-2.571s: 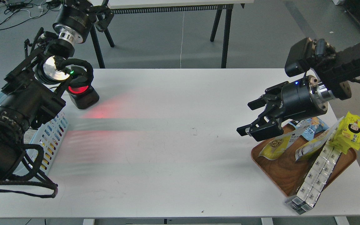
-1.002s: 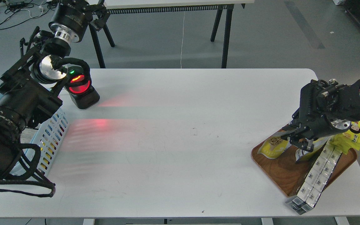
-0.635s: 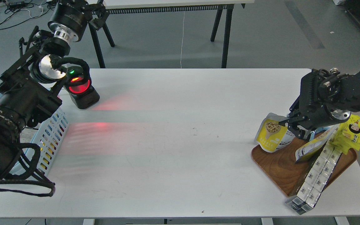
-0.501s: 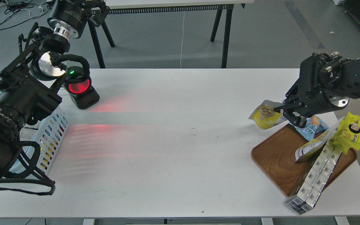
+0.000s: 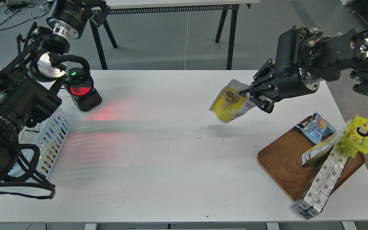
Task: Scan snack and place in basket
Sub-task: 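Carry the pouch with the right gripper toward the table center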
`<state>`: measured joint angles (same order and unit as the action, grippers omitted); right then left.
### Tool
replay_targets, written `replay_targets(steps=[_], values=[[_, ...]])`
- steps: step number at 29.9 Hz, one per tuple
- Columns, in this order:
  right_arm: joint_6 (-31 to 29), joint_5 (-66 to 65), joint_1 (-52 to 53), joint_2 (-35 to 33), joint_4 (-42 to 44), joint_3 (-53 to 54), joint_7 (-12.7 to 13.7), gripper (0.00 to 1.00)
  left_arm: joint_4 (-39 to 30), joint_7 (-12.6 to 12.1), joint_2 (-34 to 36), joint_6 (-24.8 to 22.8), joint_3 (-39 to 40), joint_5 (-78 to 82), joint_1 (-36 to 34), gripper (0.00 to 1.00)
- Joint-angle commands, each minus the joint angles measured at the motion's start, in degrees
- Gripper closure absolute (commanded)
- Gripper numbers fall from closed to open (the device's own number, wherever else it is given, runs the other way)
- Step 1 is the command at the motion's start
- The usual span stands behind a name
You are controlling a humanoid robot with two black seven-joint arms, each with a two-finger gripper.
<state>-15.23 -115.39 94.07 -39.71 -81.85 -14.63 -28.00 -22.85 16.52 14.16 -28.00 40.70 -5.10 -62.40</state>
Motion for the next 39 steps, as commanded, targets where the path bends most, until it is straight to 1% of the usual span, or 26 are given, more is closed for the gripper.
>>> replay_targets(steps=[1,7,14,20,32,39], values=[[-0.1,2.0,0.0,4.6,3.5,0.7,0.0,1.0,0.0,0.0,0.0,0.0,0.0,0.0,0.0,0.0],[-0.1,2.4,-1.9,11.5,7.7,1.7,0.0,1.0,0.0,0.0,-0.1,0.0,0.0,0.0,0.1,0.0],[-0.1,2.4,-4.6,19.2,14.8,1.9,0.0,1.0,0.0,0.0,-0.1,0.0,0.0,0.0,0.2,0.0],[-0.1,2.7,-6.7,24.1,18.5,2.1,0.0,1.0,0.0,-0.1,0.2,0.0,-0.1,0.0,0.1,0.0],[-0.1,2.5,-8.0,29.2,20.8,1.8,0.0,1.0,0.0,-0.1,0.3,0.0,-0.1,0.0,0.1,0.0],[-0.1,2.5,-8.1,30.2,21.2,1.5,0.0,0.99,0.0,-0.1,0.6,0.0,-0.1,0.1,0.1,0.0]])
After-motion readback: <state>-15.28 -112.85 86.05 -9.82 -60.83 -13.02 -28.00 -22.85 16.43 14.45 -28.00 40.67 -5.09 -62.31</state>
